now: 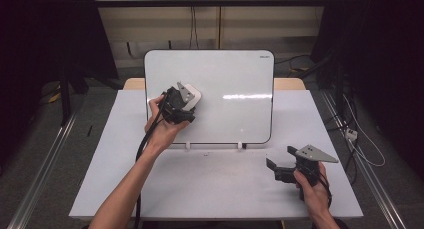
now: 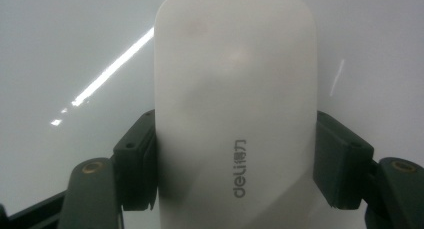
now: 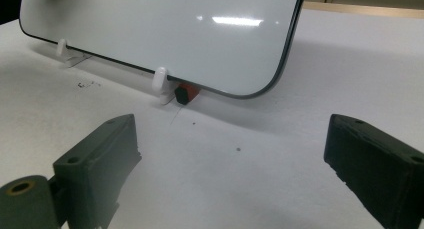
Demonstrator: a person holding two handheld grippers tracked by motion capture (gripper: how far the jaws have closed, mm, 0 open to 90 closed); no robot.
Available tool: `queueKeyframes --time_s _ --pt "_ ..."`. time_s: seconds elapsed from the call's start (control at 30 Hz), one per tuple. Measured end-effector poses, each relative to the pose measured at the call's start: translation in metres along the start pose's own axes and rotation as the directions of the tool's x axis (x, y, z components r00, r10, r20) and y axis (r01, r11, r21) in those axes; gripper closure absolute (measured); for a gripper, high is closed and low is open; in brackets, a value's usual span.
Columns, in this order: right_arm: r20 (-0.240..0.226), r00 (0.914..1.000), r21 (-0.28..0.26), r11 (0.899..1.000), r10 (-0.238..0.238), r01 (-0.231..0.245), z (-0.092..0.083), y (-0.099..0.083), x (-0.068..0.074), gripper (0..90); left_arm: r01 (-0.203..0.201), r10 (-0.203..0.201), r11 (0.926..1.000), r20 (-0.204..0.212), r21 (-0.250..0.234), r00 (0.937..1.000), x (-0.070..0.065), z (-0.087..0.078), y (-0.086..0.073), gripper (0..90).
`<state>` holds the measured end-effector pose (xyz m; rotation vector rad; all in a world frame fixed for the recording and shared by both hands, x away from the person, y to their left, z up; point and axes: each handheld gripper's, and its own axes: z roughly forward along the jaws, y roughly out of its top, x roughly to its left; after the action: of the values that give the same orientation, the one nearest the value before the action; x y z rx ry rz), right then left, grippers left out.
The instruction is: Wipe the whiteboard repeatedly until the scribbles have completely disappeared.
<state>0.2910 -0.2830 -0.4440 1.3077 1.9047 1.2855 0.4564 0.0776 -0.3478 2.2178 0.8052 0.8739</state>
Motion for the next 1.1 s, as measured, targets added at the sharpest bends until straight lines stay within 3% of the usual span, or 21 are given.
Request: queueKeyframes --time_s 0.17,0.37,0.5,0.73,0.8,1.1 --pt "0.001 1.0 0.002 1.0 0.004 -0.004 0.001 0.001 0.001 7.3 0.044 -0.044 0.9988 0.038 -0.018 0.9983 0.007 -0.003 -0.007 31.1" --pt "0.001 1.0 0.002 1.0 0.005 -0.005 0.003 0.002 0.001 7.3 0.054 -0.053 0.9984 0.039 -0.019 0.9978 0.01 -0.005 -0.014 31.1" --pt "-0.002 1.0 0.009 1.0 0.004 -0.004 0.006 0.002 0.002 7.3 0.085 -0.084 0.9957 0.049 -0.035 0.9953 0.012 -0.006 -0.021 31.1" --pt "-0.003 1.0 0.011 1.0 -0.001 0.001 0.005 0.002 0.003 7.3 0.086 -0.082 0.9935 0.055 -0.075 0.9951 0.015 -0.024 -0.023 31.1" --pt "-0.004 1.0 0.007 1.0 -0.001 0.001 0.004 0.001 0.003 7.3 0.071 -0.067 0.9945 0.048 -0.077 0.9966 0.014 -0.028 -0.024 31.0" --pt "-0.006 1.0 0.006 1.0 -0.001 0.001 0.004 0.001 0.003 7.3 0.081 -0.078 0.9941 0.042 -0.072 0.9961 0.014 -0.032 -0.038 31.0"
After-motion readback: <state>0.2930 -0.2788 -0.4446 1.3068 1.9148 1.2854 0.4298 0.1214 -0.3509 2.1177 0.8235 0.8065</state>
